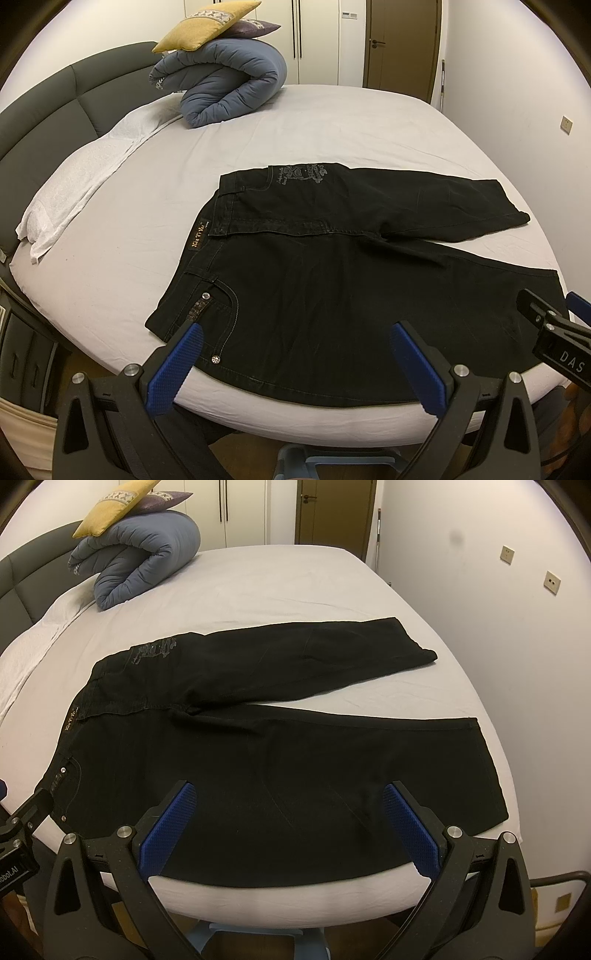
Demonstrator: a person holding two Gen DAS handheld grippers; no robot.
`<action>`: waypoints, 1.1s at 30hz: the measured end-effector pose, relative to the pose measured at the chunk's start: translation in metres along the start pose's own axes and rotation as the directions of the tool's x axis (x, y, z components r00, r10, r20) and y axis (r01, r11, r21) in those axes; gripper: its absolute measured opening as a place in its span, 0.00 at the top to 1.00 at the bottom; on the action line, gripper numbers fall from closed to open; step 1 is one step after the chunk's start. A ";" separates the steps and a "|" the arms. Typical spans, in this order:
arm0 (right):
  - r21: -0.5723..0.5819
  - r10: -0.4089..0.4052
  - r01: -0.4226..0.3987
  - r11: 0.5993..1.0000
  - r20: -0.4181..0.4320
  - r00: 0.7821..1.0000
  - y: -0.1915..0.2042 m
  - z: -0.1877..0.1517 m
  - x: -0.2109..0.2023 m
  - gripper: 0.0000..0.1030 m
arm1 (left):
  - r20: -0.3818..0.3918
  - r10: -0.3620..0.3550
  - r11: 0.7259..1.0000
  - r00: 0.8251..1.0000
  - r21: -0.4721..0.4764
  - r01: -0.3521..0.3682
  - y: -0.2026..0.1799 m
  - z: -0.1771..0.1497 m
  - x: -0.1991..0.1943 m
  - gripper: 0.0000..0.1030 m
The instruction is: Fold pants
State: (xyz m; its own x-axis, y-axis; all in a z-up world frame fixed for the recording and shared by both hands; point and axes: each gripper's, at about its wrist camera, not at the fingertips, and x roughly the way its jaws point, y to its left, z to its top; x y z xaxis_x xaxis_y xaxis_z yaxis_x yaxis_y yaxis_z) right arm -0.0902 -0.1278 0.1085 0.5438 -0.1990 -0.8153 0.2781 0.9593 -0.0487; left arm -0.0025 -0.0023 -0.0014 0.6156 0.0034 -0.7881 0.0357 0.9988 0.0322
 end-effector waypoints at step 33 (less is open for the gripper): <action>-0.034 0.027 -0.028 0.999 -0.023 0.999 0.006 0.006 0.016 0.00 | -0.010 -0.039 0.999 0.999 -0.001 0.039 0.004 0.004 0.017 0.00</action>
State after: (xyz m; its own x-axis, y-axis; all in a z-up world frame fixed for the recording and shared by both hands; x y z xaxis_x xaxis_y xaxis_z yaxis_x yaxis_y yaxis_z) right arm -0.0748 -0.1268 0.0985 0.5326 -0.1684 -0.8295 0.2361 0.9707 -0.0455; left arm 0.0112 0.0012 -0.0117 0.6061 -0.0351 -0.7946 0.0586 0.9983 0.0006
